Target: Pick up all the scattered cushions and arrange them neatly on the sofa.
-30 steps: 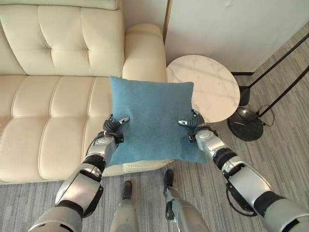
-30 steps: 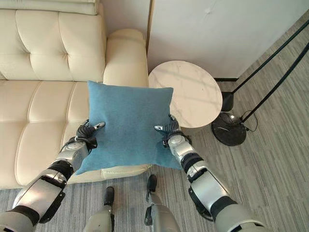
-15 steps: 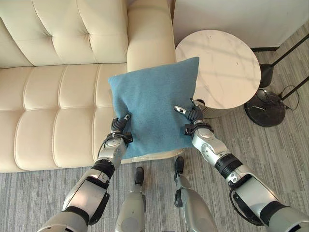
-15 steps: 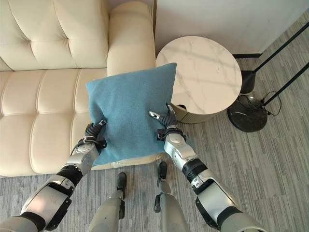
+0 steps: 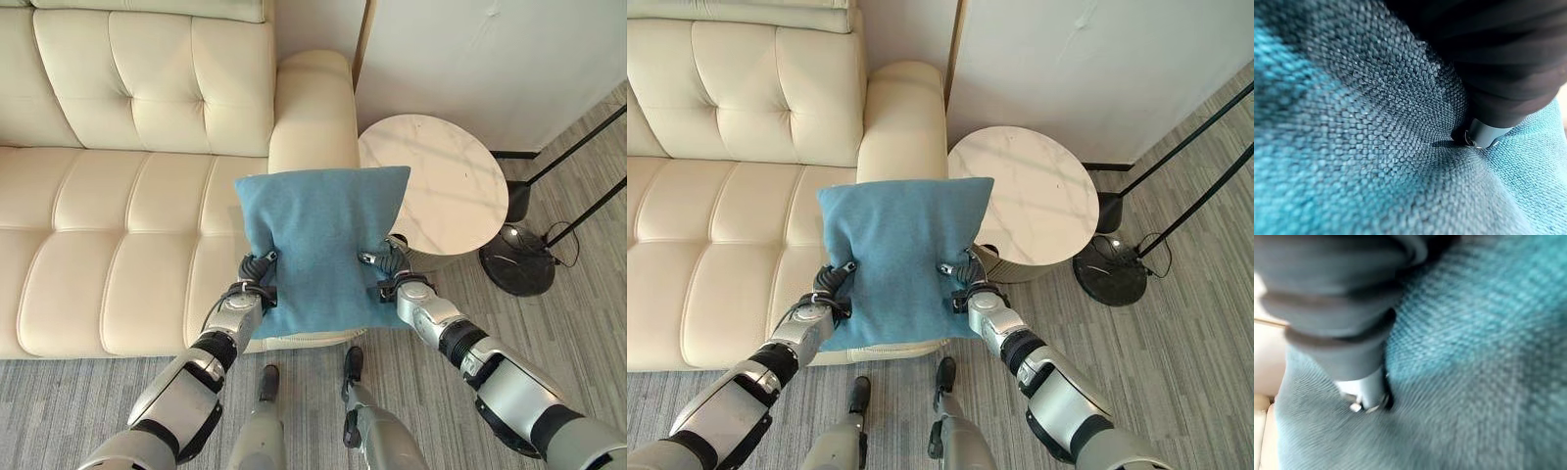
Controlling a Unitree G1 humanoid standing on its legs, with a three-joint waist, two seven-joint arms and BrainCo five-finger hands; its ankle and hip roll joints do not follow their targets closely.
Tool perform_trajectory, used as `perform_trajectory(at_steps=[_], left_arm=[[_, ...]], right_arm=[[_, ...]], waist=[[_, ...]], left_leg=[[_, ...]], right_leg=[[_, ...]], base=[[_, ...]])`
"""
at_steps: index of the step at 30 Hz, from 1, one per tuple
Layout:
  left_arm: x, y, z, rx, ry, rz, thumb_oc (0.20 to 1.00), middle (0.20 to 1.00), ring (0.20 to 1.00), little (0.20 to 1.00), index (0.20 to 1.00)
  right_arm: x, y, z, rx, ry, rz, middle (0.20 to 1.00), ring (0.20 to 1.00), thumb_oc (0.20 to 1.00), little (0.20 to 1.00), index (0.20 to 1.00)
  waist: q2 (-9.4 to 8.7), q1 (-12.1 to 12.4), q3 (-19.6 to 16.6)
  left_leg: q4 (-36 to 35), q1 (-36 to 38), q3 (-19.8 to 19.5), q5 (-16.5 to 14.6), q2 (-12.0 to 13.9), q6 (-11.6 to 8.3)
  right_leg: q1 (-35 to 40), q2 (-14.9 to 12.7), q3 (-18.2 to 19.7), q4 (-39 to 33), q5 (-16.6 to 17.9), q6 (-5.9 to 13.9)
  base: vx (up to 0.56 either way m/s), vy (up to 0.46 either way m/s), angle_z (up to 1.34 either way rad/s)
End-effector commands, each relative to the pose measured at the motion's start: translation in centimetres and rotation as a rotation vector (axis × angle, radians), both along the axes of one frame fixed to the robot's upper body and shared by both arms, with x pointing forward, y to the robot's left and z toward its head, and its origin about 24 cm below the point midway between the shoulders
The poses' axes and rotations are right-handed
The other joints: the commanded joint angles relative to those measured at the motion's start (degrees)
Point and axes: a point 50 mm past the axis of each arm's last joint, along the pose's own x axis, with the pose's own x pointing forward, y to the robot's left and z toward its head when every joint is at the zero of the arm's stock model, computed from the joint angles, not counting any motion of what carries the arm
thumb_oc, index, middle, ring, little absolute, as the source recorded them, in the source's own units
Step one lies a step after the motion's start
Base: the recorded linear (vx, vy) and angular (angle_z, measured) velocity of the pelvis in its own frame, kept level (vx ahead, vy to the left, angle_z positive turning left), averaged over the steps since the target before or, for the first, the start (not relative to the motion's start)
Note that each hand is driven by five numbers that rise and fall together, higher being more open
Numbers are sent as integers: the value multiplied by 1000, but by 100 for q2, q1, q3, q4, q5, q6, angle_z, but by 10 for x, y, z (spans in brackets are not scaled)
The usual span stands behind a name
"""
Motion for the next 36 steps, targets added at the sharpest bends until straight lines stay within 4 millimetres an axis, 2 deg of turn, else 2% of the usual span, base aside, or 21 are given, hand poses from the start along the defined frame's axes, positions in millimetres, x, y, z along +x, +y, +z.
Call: perform_trajectory(at_steps=[1,2,3,5,7,8,10,12,13,14,15,17,22,25,28,31,32,33,35,36], left_arm=[[3,-151,40,-200,-127,-490,200,200,200,200,200],[3,-151,40,-200,-127,-490,200,200,200,200,200],[4,-151,50,-204,-183,-502,200,200,200,200,200],[3,-151,59,-220,-228,-508,200,200,200,200,200],[0,-154,76,-261,-316,-517,200,200,200,200,200],[-4,-155,91,-292,-393,-522,200,200,200,200,200],[-9,-155,105,-318,-470,-529,200,200,200,200,200],[-16,-151,129,-313,-608,-535,200,200,200,200,200],[-21,-143,139,-291,-683,-509,200,200,200,200,200],[-21,-143,138,-291,-683,-509,200,200,200,200,200],[-25,-132,146,-249,-751,-473,200,200,200,200,200],[-33,-98,152,-145,-855,-347,200,200,200,200,200],[-57,-56,141,-162,-861,-204,200,200,200,200,200],[-72,-43,116,-197,-748,-189,200,200,200,200,200],[-77,-38,102,-187,-681,-191,200,200,200,200,200],[-78,-32,90,-176,-614,-193,200,200,200,200,200],[-79,-29,87,-172,-604,-188,200,200,200,200,200],[-78,-27,84,-164,-590,-183,200,200,200,200,200],[-78,-21,84,-147,-585,-169,200,200,200,200,200],[-80,-17,80,-146,-572,-152,200,200,200,200,200]], right_arm=[[-23,118,33,198,-39,458,200,200,200,200,200],[-23,118,33,198,-39,458,200,200,200,200,200],[-26,121,39,236,-66,470,200,200,200,200,200],[-31,125,44,273,-89,498,200,200,200,200,200],[-39,133,61,351,-159,542,200,200,200,200,200],[-47,138,75,428,-220,572,200,200,200,200,200],[-58,142,82,484,-258,607,200,200,200,200,200],[-69,142,100,541,-366,645,200,200,200,200,200],[-76,138,118,565,-472,663,200,200,200,200,200],[-76,138,118,564,-471,663,200,200,200,200,200],[-84,129,138,602,-588,681,200,200,200,200,200],[-95,92,165,638,-810,626,200,200,200,200,200],[-108,48,164,612,-896,524,200,200,200,200,200],[-114,41,152,550,-854,508,200,200,200,200,200],[-112,40,143,477,-821,499,200,200,200,200,200],[-104,36,128,382,-769,460,200,200,200,200,200],[-103,33,125,364,-760,451,200,200,200,200,200],[-99,32,120,326,-741,433,200,200,200,200,200],[-96,33,117,320,-720,438,200,200,200,200,200],[-95,33,117,318,-718,443,200,200,200,200,200]], waist=[[276,161,601],[276,161,601],[254,175,536],[240,186,477],[220,186,381],[219,170,316],[221,164,262],[229,141,181],[236,112,119],[238,112,118],[254,90,66],[308,-1,-70],[367,-102,-261],[411,-48,-232],[518,-21,-153],[605,112,-208],[576,147,-235],[485,244,-286],[405,365,-321],[374,463,-369]], left_leg=[[-415,-78,-7,55,177,-60],[-415,-78,-7,55,177,-60],[-432,-15,4,35,184,-49],[-446,33,11,23,184,-41],[-484,118,31,7,188,-27],[-529,190,38,-5,180,-10],[-567,249,54,-8,174,2],[-601,321,77,-24,160,21],[-613,379,103,-47,151,38],[-613,385,104,-48,152,38],[-613,440,112,-75,141,63],[-627,605,176,-168,113,108],[-645,711,193,-220,5,206],[-645,697,156,-154,2,236],[-612,582,77,-32,50,287],[-546,322,-188,145,51,294],[-505,272,-267,156,25,289],[-407,94,-371,201,-24,258],[-313,-30,-415,266,-8,170],[-226,-180,-451,360,71,61]], right_leg=[[420,-272,131,239,-1146,510],[420,-272,131,239,-1146,510],[460,-269,136,226,-1147,520],[502,-265,135,210,-1155,524],[573,-267,151,188,-1160,531],[614,-269,152,169,-1161,538],[660,-274,160,149,-1157,543],[701,-274,180,129,-1147,559],[739,-283,193,119,-1152,570],[745,-283,193,119,-1153,570],[793,-294,205,119,-1159,578],[904,-335,216,139,-1191,631],[959,-419,241,194,-1182,674],[925,-387,300,489,-1245,682],[851,-149,727,1212,-1603,620],[1090,207,1179,1837,-2110,435],[1179,244,1271,1876,-2177,407],[1503,301,1450,1605,-2303,346],[1686,286,1421,1303,-2408,258],[1837,328,1322,994,-2534,162]], base=[[0,0,0],[0,0,0],[0,0,0],[0,0,0],[0,0,0],[1,13,-4],[-3,18,-9],[-4,40,-4],[7,38,-13],[9,58,-18],[16,76,-14],[43,122,-1],[11,88,-4],[-72,29,4],[-112,0,12],[-97,-87,25],[-65,-234,78],[-79,-267,85],[-100,-323,64],[-119,-376,21]])
